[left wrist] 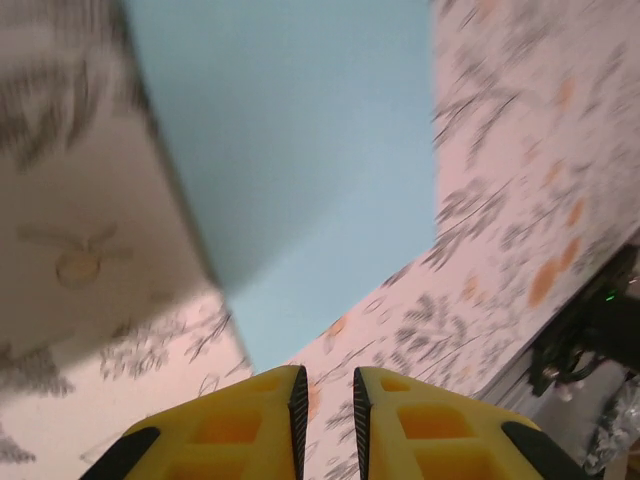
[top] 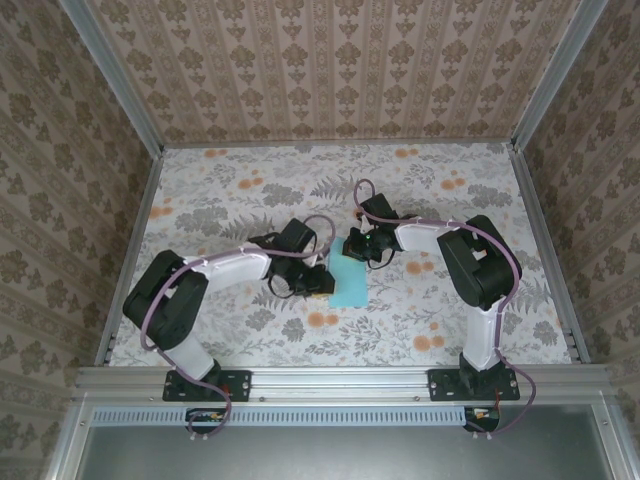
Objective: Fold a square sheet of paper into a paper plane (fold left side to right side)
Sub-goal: First fold the square sheet of paper in half at the center of the table, then hold the square sheet of paper at the center of the table.
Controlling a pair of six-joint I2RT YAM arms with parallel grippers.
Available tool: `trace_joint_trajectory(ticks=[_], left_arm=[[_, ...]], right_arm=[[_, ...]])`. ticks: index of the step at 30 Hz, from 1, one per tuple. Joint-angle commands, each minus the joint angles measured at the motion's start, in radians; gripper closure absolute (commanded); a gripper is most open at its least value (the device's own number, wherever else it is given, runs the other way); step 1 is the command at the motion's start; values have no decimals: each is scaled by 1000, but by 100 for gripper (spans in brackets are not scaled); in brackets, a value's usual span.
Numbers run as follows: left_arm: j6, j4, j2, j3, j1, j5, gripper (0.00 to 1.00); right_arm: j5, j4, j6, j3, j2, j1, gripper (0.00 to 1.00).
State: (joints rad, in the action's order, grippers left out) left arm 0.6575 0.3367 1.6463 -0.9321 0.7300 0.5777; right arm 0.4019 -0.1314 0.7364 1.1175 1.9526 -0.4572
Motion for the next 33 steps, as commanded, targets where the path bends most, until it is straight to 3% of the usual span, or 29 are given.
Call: trace_joint_trajectory(ticks=[1,13,25,33], left_arm=[[-57,29,54,-82,-16,26,78],[-29,-61,228,-147,2,47,77],[3,-35,253,-93,9,1,77],[17,-43,260,-80,11,-6,78]], right_arm=[[-75,-113,-9,-9,48,7,94],[-53,-100,-8,4,52,6,94],[-22,-54,-9,10,0,8,93],[-39,-87,-30,11,-125,11,91]])
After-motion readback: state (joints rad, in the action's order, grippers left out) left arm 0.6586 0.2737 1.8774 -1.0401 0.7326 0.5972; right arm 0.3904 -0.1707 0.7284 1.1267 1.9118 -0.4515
